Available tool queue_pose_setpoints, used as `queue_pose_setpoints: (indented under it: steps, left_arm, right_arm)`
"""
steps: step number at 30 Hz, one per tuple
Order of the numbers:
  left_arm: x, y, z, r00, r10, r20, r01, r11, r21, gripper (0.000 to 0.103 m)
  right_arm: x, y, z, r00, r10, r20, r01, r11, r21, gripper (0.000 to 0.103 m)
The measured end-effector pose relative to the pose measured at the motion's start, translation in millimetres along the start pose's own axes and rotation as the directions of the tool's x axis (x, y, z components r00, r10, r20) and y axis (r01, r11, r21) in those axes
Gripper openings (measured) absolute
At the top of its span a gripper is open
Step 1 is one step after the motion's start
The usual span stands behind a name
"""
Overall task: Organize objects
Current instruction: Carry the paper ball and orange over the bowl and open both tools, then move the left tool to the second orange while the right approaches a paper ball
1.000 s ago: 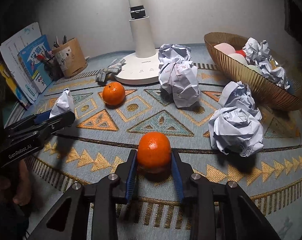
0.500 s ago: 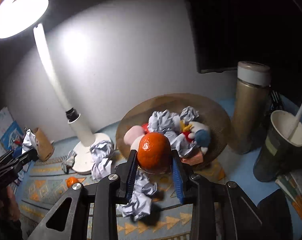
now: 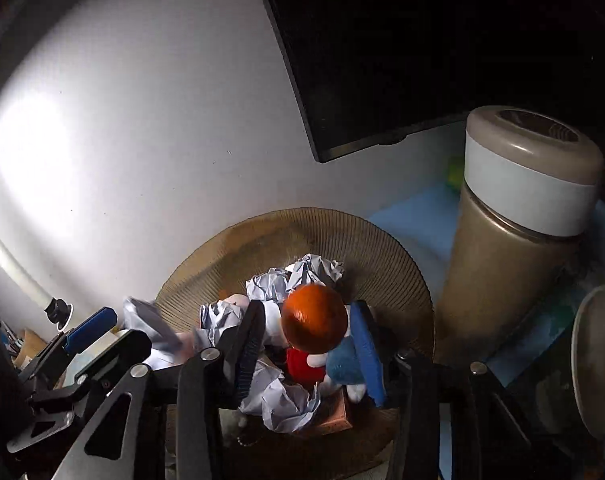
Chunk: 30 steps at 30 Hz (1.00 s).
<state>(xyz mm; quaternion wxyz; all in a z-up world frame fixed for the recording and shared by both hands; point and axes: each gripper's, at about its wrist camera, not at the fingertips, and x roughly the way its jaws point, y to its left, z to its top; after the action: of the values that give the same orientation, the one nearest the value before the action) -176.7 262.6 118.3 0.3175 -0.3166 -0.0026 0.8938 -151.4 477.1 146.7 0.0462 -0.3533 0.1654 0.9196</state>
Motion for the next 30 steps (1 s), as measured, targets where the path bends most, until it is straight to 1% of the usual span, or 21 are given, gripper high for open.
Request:
queue_pose_setpoints:
  steps: [2,3,5,7,8,9,11,14,16,17,18,19,21,22,23,24,26,28,30]
  left_arm:
    - [-8,2,-2,1.000,-0.012,0.004,0.012,1.000,-0.017,0.094]
    - [-15,4,-4,1.000,-0.025,0.002,0.025,0.999,-0.029,0.094]
    - [-32,10,-9,0.999,-0.053,0.001,0.053,0.998,-0.042,0.094]
    - [-54,14,-17,0.999,-0.049,-0.003,0.049,0.999,-0.021,0.094]
    - [-68,16,-21,0.999,-0.033,-0.005,0.033,0.999,-0.004,0.094]
    - [-85,20,-27,1.000,-0.002,0.004,0.002,1.000,0.017,0.094]
    - [-122,32,-37,0.996,0.083,0.041,-0.085,0.995,0.054,0.094]
    - [-185,57,-55,0.985,0.169,0.045,-0.172,0.982,0.081,0.094]
    - [-226,72,-68,0.970,0.239,0.051,-0.244,0.964,0.109,0.095]
    - [-247,80,-75,0.955,0.291,0.059,-0.296,0.948,0.120,0.095]
    - [-264,87,-79,0.937,0.343,0.072,-0.349,0.929,0.122,0.095]
    - [-282,95,-85,0.919,0.385,0.084,-0.393,0.912,0.116,0.096]
    - [-311,112,-91,0.885,0.454,0.104,-0.463,0.882,0.085,0.102]
    - [-320,119,-93,0.874,0.472,0.114,-0.480,0.875,0.063,0.102]
    - [-324,127,-94,0.872,0.476,0.112,-0.482,0.876,0.034,0.102]
    - [-324,135,-96,0.879,0.468,0.093,-0.470,0.883,-0.001,0.102]
    - [-308,144,-105,0.905,0.420,0.065,-0.416,0.907,-0.063,0.102]
    - [-277,145,-117,0.938,0.344,0.052,-0.336,0.935,-0.114,0.102]
    - [-234,142,-132,0.970,0.244,0.015,-0.238,0.954,-0.180,0.102]
  right_arm:
    - [-6,-4,0,0.999,0.041,0.011,-0.041,0.999,0.024,0.048]
    - [-11,-5,-2,0.999,0.044,0.018,-0.044,0.999,0.024,0.049]
    - [-23,-4,-8,0.998,0.045,0.035,-0.046,0.999,0.013,0.057]
    - [-37,2,-18,0.997,0.067,0.040,-0.068,0.998,0.003,0.060]
    - [-44,5,-25,0.996,0.083,0.036,-0.082,0.997,-0.003,0.062]
    - [-51,9,-32,0.995,0.094,0.028,-0.094,0.996,-0.011,0.062]
    - [-66,22,-48,0.993,0.114,0.005,-0.114,0.993,-0.041,0.062]
    - [-87,44,-81,0.989,0.140,-0.041,-0.144,0.979,-0.147,0.064]
    - [-96,57,-107,0.991,0.110,-0.076,-0.125,0.963,-0.240,0.065]
    - [-100,61,-122,0.991,0.098,-0.093,-0.120,0.954,-0.276,0.067]
    - [-102,67,-133,0.989,0.095,-0.113,-0.126,0.945,-0.301,0.069]
    - [-101,72,-143,0.987,0.097,-0.130,-0.135,0.939,-0.317,0.070]
    - [-96,80,-157,0.979,0.120,-0.163,-0.168,0.931,-0.324,0.070]
    - [-87,84,-159,0.972,0.142,-0.187,-0.196,0.928,-0.316,0.070]
    - [-79,90,-162,0.964,0.164,-0.211,-0.224,0.926,-0.305,0.070]
    - [-70,96,-166,0.955,0.185,-0.232,-0.250,0.923,-0.291,0.070]
    - [-55,110,-170,0.942,0.216,-0.256,-0.286,0.918,-0.276,0.070]
    - [-45,123,-169,0.945,0.213,-0.248,-0.283,0.914,-0.291,0.070]
    - [-36,133,-167,0.957,0.188,-0.220,-0.251,0.916,-0.313,0.070]
